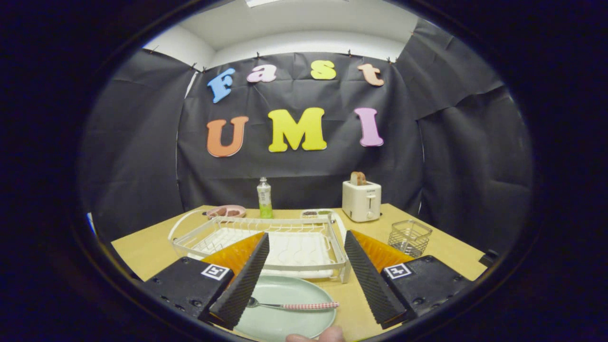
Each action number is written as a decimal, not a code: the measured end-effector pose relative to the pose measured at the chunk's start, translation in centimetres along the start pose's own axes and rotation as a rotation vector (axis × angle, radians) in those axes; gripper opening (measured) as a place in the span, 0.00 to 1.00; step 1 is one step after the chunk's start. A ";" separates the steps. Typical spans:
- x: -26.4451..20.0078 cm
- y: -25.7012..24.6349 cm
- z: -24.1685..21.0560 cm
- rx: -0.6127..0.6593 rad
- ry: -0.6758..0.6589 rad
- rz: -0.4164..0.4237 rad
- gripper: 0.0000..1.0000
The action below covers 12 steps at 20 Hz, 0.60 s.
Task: Take the plate from the dish rack, then take the spoon from the basket and place it into the plate.
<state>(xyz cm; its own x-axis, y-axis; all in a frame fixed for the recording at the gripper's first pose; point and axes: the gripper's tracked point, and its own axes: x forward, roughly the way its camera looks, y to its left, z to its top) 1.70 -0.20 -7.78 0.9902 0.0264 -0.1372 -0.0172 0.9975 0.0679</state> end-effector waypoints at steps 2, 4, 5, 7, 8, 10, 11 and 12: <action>-0.5 0.8 0.1 -0.026 -0.001 -0.002 1.00; -1.0 1.4 0.7 -0.055 -0.014 -0.009 1.00; -1.3 2.0 1.1 -0.061 -0.024 -0.006 1.00; -1.8 2.9 1.5 -0.077 -0.035 0.001 1.00; -2.1 3.4 1.7 -0.086 -0.045 0.004 1.00; -2.5 4.3 2.0 -0.102 -0.067 0.006 1.00; -2.8 5.0 2.0 -0.101 -0.068 0.011 1.00; -2.8 5.7 2.0 -0.099 -0.071 0.023 1.00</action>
<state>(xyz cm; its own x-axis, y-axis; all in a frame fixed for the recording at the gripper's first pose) -0.94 5.24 -5.07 0.9966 0.0483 -0.0664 -0.0503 0.9983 -0.0280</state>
